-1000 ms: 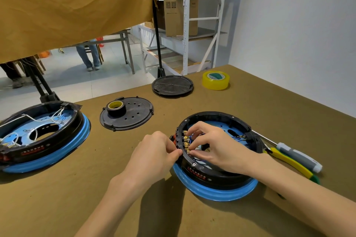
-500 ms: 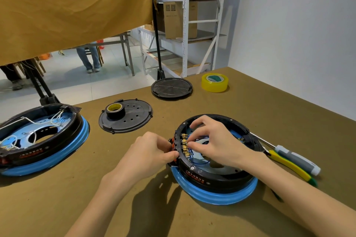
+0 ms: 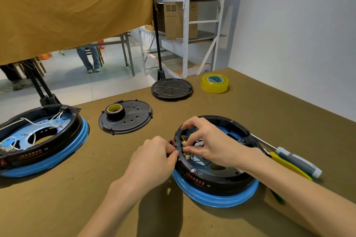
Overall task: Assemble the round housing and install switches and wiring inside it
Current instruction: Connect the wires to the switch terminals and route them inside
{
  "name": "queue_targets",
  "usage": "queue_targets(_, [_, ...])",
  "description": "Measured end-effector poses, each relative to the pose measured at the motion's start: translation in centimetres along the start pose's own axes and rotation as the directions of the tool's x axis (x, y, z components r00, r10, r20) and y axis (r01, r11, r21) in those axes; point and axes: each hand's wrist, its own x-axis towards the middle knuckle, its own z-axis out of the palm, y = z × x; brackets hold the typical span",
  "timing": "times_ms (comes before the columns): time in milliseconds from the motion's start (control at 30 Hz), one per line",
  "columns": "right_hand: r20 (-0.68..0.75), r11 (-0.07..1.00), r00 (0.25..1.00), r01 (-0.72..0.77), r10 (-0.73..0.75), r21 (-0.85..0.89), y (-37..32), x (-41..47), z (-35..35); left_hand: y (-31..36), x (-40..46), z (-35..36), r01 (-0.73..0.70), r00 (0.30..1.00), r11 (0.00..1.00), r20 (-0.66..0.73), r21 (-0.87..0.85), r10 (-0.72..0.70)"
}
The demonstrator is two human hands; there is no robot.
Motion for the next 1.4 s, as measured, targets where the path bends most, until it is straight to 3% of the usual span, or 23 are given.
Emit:
queue_targets(133, [-0.048, 0.988, 0.993, -0.106, 0.112, 0.11, 0.3, 0.4, -0.4, -0.2, 0.4, 0.0, 0.014, 0.999, 0.998, -0.049, 0.059, -0.011])
queue_targets(233, [-0.1, 0.991, 0.988, -0.109, 0.117, 0.084, 0.3, 1.0, -0.2, -0.3, 0.7, 0.2, 0.019, 0.999, 1.0, -0.045, -0.02, -0.02])
queue_targets(367, [-0.016, 0.993, 0.993, -0.119, 0.118, -0.017, 0.4, 1.5, -0.2, -0.7, 1.1, 0.6, 0.016, 0.998, 0.998, -0.067, -0.063, -0.02])
queue_targets(600, [-0.025, 0.99, 1.0, 0.011, -0.015, -0.142, 0.0, 2.0, -0.1, -1.0, 1.4, 1.8, -0.043, 0.986, 0.999, -0.163, 0.022, 0.046])
queue_targets(867, [-0.011, 0.998, 0.998, -0.054, 0.054, 0.02, 0.6, 1.8, -0.3, -1.1, 1.5, 1.8, -0.022, 0.985, 0.998, -0.172, 0.06, 0.032])
queue_targets(1000, [-0.041, 0.992, 0.994, -0.097, 0.1, 0.083, 0.7, 1.4, -0.3, -1.1, 1.5, 1.6, 0.011, 0.971, 1.0, -0.238, -0.023, -0.016])
queue_targets(1200, [-0.058, 0.994, 0.994, -0.085, 0.088, 0.063, 0.6, 1.4, 0.0, -0.4, 0.8, 2.5, 0.014, 0.981, 0.999, -0.191, -0.031, -0.02])
queue_targets(1400, [-0.089, 0.994, 0.994, -0.056, 0.065, 0.095, 1.0, 1.3, 0.3, -0.4, 0.7, 3.4, -0.048, 0.967, 0.998, -0.252, -0.03, 0.039])
